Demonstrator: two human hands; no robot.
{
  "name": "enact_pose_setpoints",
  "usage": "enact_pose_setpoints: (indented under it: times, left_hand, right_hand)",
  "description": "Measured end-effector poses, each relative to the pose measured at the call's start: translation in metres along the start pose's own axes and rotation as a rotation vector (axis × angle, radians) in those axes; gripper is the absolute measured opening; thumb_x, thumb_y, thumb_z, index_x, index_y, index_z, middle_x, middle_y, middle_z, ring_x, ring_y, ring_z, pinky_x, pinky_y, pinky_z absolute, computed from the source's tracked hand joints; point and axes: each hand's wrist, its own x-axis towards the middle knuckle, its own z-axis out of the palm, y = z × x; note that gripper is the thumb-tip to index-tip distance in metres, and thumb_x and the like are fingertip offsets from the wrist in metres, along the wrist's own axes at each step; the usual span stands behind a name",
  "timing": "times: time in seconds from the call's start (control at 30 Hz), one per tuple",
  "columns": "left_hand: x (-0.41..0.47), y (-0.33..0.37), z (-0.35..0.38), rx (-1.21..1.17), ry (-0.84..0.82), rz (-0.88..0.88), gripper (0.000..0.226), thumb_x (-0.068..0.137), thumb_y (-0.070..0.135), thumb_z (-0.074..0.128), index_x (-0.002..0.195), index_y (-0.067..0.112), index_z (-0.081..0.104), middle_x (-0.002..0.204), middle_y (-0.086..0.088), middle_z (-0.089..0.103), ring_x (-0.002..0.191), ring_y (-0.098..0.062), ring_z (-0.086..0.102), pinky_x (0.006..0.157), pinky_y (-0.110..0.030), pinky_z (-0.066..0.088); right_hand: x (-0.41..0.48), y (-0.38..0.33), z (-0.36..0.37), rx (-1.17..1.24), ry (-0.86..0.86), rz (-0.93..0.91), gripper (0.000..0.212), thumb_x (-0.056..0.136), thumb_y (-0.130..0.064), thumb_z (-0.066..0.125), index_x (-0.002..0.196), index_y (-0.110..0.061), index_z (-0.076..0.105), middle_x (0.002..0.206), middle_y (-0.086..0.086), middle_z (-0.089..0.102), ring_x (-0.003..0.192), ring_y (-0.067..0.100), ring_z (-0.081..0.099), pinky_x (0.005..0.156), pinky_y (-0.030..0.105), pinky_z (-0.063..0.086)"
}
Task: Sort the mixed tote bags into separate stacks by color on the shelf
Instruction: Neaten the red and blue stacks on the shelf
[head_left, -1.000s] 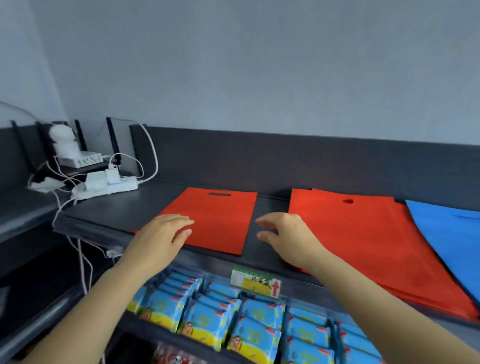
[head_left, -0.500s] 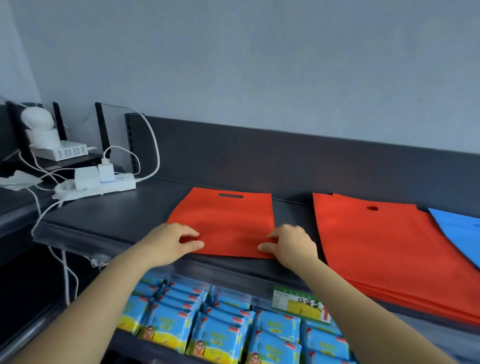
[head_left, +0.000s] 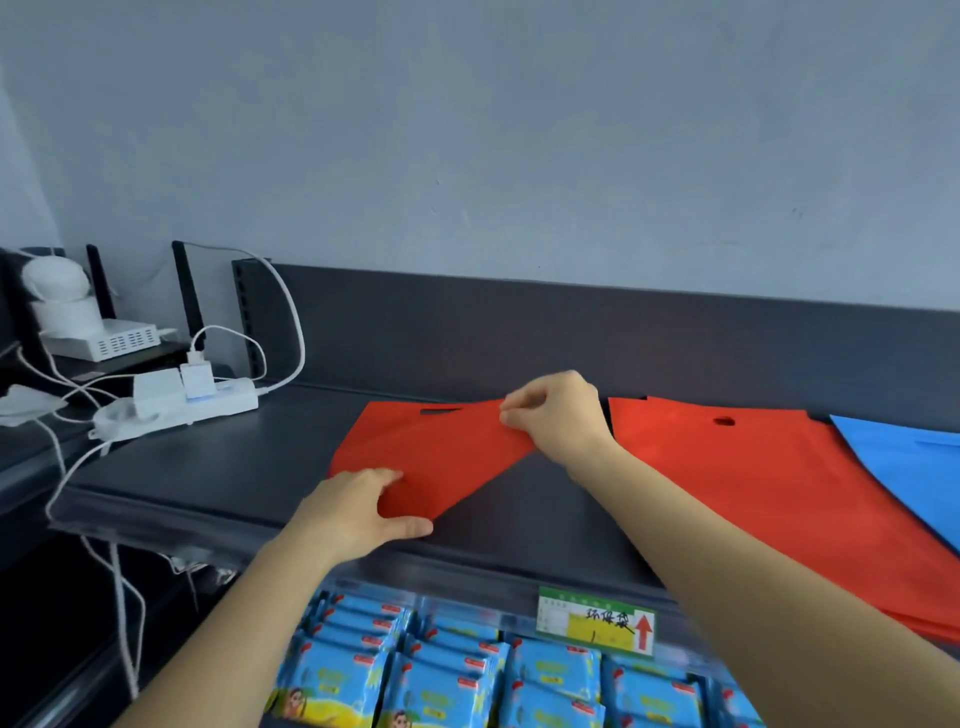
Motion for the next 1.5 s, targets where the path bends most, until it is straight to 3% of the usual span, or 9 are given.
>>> enact_pose_setpoints:
  times: [0.13,0.3,0.47,0.67,0.8,0.9,1.13,1.27,1.5]
  left_hand:
    - [-0.007,0.028,0.014,0.026,0.093,0.015,0.086,0.071,0.069,0.062,0.144,0.035,0.030,0.136,0.002,0.052,0.123,-0.020,0.050,0.096,-0.038,0.045]
    - [-0.018,0.088,0.023,0.129,0.485,0.191,0.023,0.092,0.037,0.051,0.112,0.037,0.063,0.098,0.002,0.070,0.086,-0.028,0.066,0.065,-0.035,0.049]
    - [-0.018,0.153,0.029,-0.006,0.669,0.529,0.017,0.085,0.033,0.057,0.092,0.030,0.073,0.090,0.013,0.072,0.077,-0.014,0.070,0.056,-0.029,0.054]
    - [-0.020,0.234,0.060,-0.030,0.340,0.702,0.026,0.096,0.037,0.046,0.106,0.029,0.069,0.113,0.014,0.067,0.110,-0.008,0.060,0.086,-0.029,0.051]
    - [-0.015,0.251,0.081,0.034,0.083,0.677,0.024,0.097,0.043,0.039,0.107,0.033,0.058,0.114,0.012,0.065,0.102,-0.012,0.060,0.082,-0.036,0.049]
    - [-0.014,0.256,0.093,-0.030,-0.046,0.686,0.019,0.097,0.042,0.042,0.101,0.032,0.057,0.115,0.011,0.065,0.102,-0.011,0.061,0.083,-0.036,0.049]
    - [-0.018,0.261,0.088,-0.121,-0.149,0.664,0.045,0.084,0.064,0.038,0.107,0.034,0.063,0.128,0.022,0.055,0.119,0.001,0.050,0.096,-0.019,0.040]
    - [-0.018,0.262,0.087,-0.154,-0.166,0.633,0.062,0.080,0.070,0.027,0.105,0.028,0.065,0.130,0.023,0.053,0.120,-0.001,0.050,0.098,-0.021,0.040]
    - [-0.010,0.258,0.086,-0.349,-0.063,0.513,0.029,0.088,0.049,0.051,0.111,0.036,0.065,0.128,0.022,0.055,0.127,0.008,0.038,0.105,-0.019,0.030]
  right_hand:
    - [-0.003,-0.006,-0.031,-0.019,0.042,-0.075,0.015,0.077,0.001,0.068,0.080,-0.012,0.074,0.077,-0.005,0.067,0.067,0.001,0.062,0.060,0.004,0.046]
    - [-0.017,0.015,-0.074,0.001,0.185,-0.115,0.023,0.076,0.004,0.062,0.083,-0.012,0.076,0.083,-0.003,0.071,0.078,0.005,0.065,0.078,0.013,0.049]
    - [-0.041,0.073,-0.164,-0.033,0.389,-0.030,0.025,0.075,0.002,0.066,0.080,-0.020,0.075,0.076,-0.012,0.069,0.067,-0.008,0.062,0.067,0.000,0.044]
    - [-0.074,0.155,-0.225,-0.193,0.365,0.279,0.027,0.071,0.004,0.066,0.085,-0.017,0.075,0.072,-0.002,0.068,0.058,0.004,0.055,0.051,0.004,0.041]
    - [-0.091,0.180,-0.239,-0.254,0.321,0.313,0.031,0.070,0.005,0.063,0.089,-0.016,0.076,0.070,-0.001,0.065,0.059,0.001,0.054,0.051,0.004,0.039]
    - [-0.099,0.196,-0.245,-0.300,0.237,0.362,0.032,0.071,0.002,0.062,0.092,-0.018,0.075,0.098,0.003,0.071,0.083,0.015,0.062,0.070,0.016,0.041]
    - [-0.097,0.203,-0.238,-0.492,0.184,0.173,0.029,0.086,-0.017,0.060,0.115,-0.020,0.067,0.137,-0.003,0.051,0.125,0.024,0.043,0.102,0.030,0.032]
    - [-0.088,0.199,-0.209,-0.558,-0.124,0.078,0.047,0.095,-0.039,0.048,0.139,-0.024,0.043,0.153,-0.004,0.028,0.143,0.018,0.020,0.114,0.028,0.014]
    - [-0.094,0.207,-0.193,-0.699,-0.269,0.104,0.050,0.100,-0.046,0.022,0.148,-0.033,0.022,0.158,-0.011,0.012,0.146,0.015,0.006,0.118,0.037,0.009]
